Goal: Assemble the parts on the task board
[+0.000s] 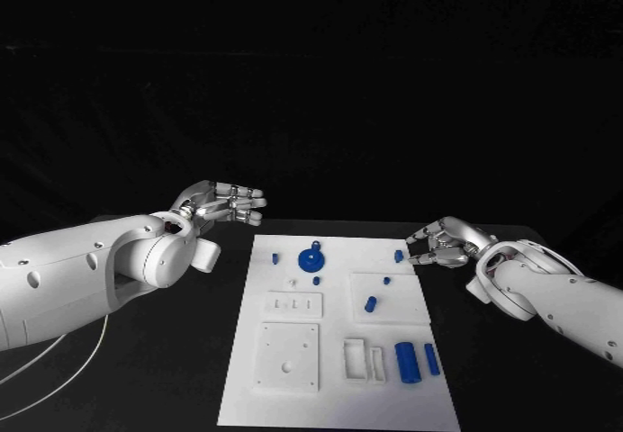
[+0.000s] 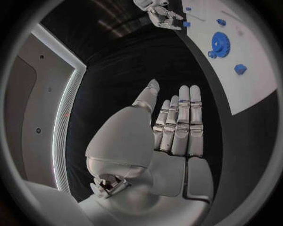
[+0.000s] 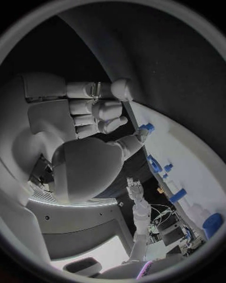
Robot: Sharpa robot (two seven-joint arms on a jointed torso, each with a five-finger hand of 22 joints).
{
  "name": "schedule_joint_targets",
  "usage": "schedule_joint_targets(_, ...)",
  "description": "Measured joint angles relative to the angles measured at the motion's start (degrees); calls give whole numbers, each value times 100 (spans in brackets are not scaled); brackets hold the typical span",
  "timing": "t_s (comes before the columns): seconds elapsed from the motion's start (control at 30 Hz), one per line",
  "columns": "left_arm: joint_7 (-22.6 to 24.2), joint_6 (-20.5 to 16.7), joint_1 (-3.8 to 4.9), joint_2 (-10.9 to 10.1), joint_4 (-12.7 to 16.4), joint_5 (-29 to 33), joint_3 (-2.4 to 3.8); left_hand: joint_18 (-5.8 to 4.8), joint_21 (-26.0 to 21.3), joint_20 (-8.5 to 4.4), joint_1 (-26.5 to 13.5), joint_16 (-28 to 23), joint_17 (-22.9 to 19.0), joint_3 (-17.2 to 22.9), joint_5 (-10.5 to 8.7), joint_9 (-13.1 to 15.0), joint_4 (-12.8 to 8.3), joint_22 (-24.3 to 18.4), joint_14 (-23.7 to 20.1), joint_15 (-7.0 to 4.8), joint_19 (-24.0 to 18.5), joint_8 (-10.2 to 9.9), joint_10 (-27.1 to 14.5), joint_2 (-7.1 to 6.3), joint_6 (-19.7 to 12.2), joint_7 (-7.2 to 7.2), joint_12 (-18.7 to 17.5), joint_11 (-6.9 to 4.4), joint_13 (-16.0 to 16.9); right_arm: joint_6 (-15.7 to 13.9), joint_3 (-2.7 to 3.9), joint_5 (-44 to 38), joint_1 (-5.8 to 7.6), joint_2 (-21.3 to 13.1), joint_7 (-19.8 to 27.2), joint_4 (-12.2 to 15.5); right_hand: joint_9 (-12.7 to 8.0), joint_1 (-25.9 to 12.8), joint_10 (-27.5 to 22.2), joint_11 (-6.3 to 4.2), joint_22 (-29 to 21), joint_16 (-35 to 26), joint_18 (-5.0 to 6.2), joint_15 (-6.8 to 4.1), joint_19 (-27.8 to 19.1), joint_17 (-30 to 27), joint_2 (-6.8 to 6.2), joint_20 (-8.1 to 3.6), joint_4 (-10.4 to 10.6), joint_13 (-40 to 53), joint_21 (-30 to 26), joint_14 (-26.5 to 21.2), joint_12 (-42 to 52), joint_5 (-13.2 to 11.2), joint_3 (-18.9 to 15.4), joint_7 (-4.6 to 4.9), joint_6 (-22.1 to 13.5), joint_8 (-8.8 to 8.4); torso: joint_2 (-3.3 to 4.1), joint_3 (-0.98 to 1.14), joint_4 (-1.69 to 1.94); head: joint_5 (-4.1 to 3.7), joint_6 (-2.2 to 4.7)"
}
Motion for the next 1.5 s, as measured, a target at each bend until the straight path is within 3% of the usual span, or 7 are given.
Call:
schedule_joint_targets(0.13,0,1,0,-7,10,-5,0,0,0,0,0,0,0,0,0,0,0,0,0,0,0,0,0,0,0,0,0,0,0,67,0,11,-38,31,11,-53,0,-31,0,0,0,0,47,0,0,-7,31,0,0,-11,-33,0,-22,0,0,0,0,0,1,0,-2,13,-16)
schedule_joint_targets(0.53,-2,2,0,-28,29,-18,0,0,0,0,23,0,0,16,0,0,16,-19,0,0,0,0,0,-22,0,0,0,0,-1,168,0,27,-123,142,30,-189,1,-114,0,0,0,0,51,0,0,2,53,0,-12,-11,-33,0,-22,-54,-20,-2,2,0,5,10,2,22,-45)
schedule_joint_targets(0.73,-3,3,0,-38,36,-23,0,0,0,0,23,0,0,16,0,0,16,-19,0,0,0,0,0,-23,0,0,0,0,-1,157,-2,62,-152,178,54,-189,1,-151,0,0,-1,0,50,0,0,39,89,0,96,10,-33,0,-11,-177,-128,-2,2,0,4,10,1,32,-57)
schedule_joint_targets(1.5,-8,11,0,-41,39,-35,1,0,1,0,23,0,0,16,0,0,16,-18,1,0,0,0,0,-22,0,0,0,0,-2,21,-1,180,-164,346,68,-317,1,-175,0,0,-1,0,44,0,0,54,113,0,216,22,-33,0,1,-250,-151,-11,11,0,-6,4,5,8,-48)
